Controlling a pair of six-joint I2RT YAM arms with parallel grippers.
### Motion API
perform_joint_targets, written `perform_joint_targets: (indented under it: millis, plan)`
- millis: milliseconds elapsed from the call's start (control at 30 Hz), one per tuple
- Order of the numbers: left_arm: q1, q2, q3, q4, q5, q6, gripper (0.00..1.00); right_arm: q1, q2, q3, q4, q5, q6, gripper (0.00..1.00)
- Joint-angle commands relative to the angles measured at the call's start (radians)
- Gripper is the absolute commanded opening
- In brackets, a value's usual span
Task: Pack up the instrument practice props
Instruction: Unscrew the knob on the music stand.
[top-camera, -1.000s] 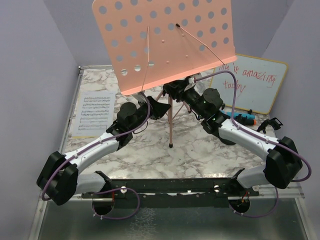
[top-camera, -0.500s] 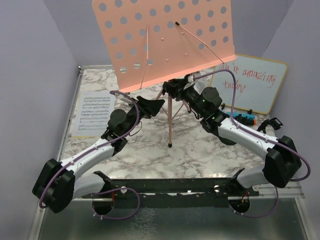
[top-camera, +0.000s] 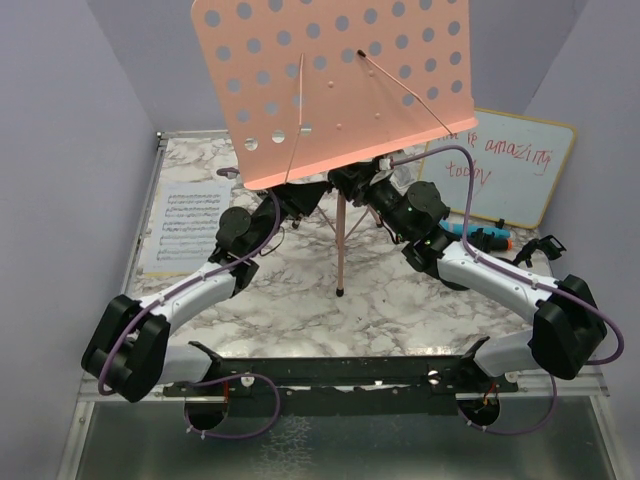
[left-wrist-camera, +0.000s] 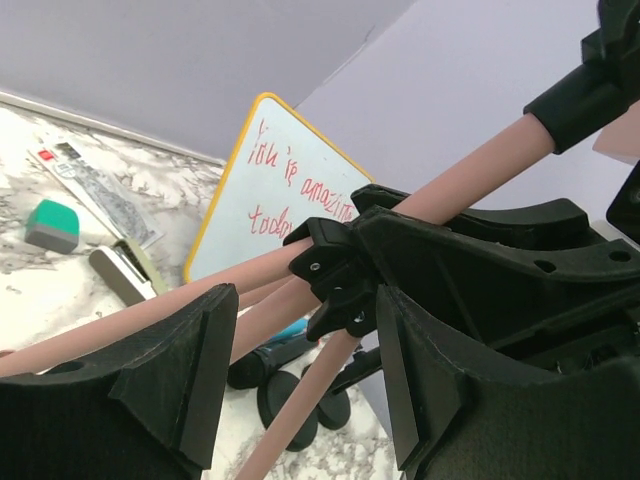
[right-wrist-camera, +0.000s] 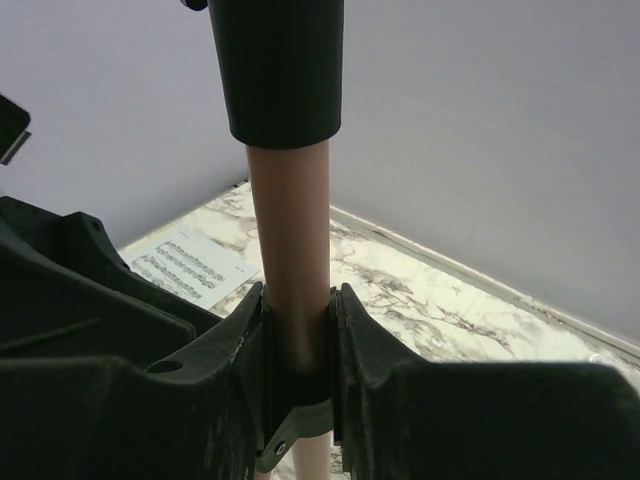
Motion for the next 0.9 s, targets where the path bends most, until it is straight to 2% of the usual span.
perform_joint_targets:
  millis: [0,200,333,467,767,867]
  plan:
    - [0.012,0.069,0.034,0.153,0.097,-0.074,0.63,0.005,0.046,-0.032,-0.194,0.035,-0.001,0.00]
    - [0.012,0.086,0.021,0.194,0.103,-0.072,0.60,0.005,0.052,-0.023,-0.214,0.039,0.011,0.00]
    - [0.014,0.109,0.015,0.199,0.077,-0.108,0.40,0.005,0.059,-0.014,-0.239,0.044,0.020,0.00]
    - [0.014,0.148,0.012,0.230,0.056,-0.205,0.31,0.005,0.061,-0.006,-0.260,0.032,0.053,0.00]
    - [0.013,0.263,-0.018,0.252,0.045,-0.629,0.13,0.005,0.059,0.011,-0.318,-0.014,0.135,0.00]
    - [0.010,0.292,-0.051,0.299,0.050,-0.799,0.12,0.005,0.055,0.002,-0.323,-0.005,0.148,0.00]
